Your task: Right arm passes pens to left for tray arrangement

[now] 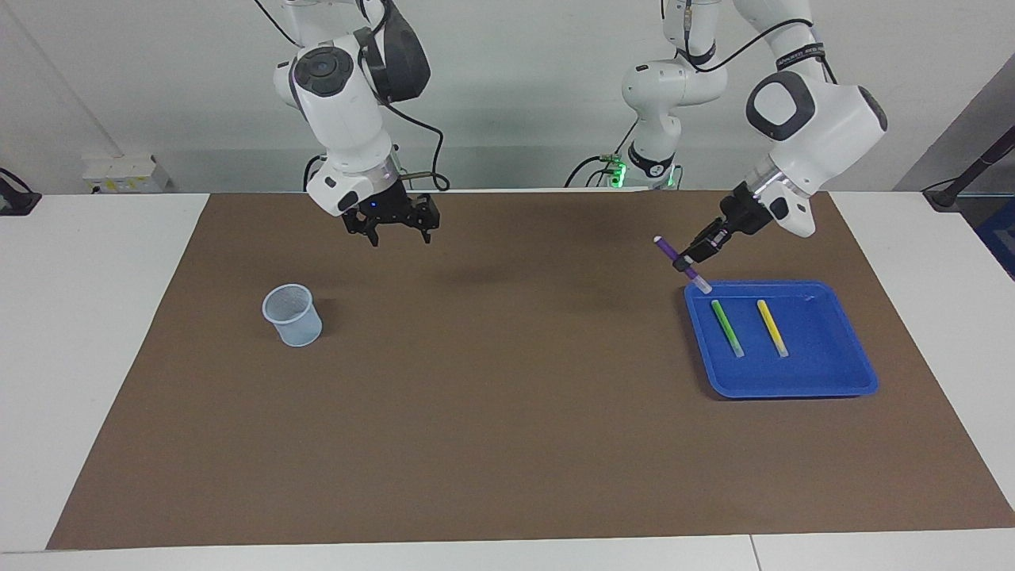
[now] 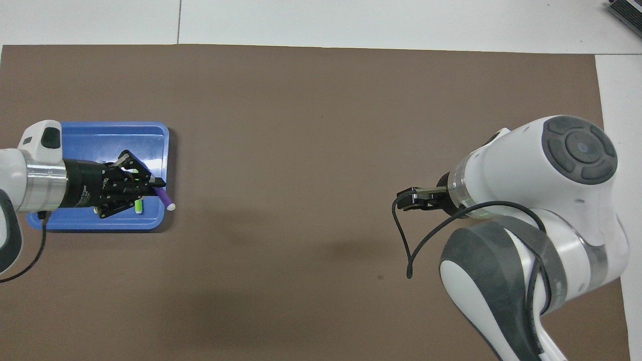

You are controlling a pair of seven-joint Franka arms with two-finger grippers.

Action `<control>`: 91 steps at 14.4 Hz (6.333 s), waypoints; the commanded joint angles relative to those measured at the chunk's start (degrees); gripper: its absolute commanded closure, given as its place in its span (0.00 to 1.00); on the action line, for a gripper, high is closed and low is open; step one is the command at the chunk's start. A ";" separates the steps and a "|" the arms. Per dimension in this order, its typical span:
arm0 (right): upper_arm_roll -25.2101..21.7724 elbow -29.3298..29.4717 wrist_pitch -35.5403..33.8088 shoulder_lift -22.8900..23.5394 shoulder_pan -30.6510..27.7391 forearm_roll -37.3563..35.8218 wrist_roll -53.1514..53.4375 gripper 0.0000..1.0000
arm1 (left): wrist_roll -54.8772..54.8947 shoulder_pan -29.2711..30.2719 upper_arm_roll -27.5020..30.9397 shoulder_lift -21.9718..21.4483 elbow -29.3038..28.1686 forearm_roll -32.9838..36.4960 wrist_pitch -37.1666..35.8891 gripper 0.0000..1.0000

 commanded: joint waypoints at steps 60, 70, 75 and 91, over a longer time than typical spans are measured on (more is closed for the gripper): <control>-9.45 10.38 -9.03 3.16 -2.34 -5.02 -20.44 0.00 | 42.86 15.86 -0.40 25.55 17.49 31.30 10.11 0.00; -9.80 10.55 -10.08 2.98 -2.34 -5.02 -17.29 0.00 | 37.59 12.43 -0.84 23.36 30.68 31.65 -5.10 0.00; -12.61 12.39 -10.61 2.89 -1.21 -4.67 -17.17 0.00 | 33.64 9.36 -0.75 22.65 37.89 32.09 -14.15 0.00; -15.69 19.33 -18.95 3.33 -1.11 -3.88 -17.62 0.00 | 27.83 -3.21 0.21 12.20 38.61 36.48 -20.23 0.00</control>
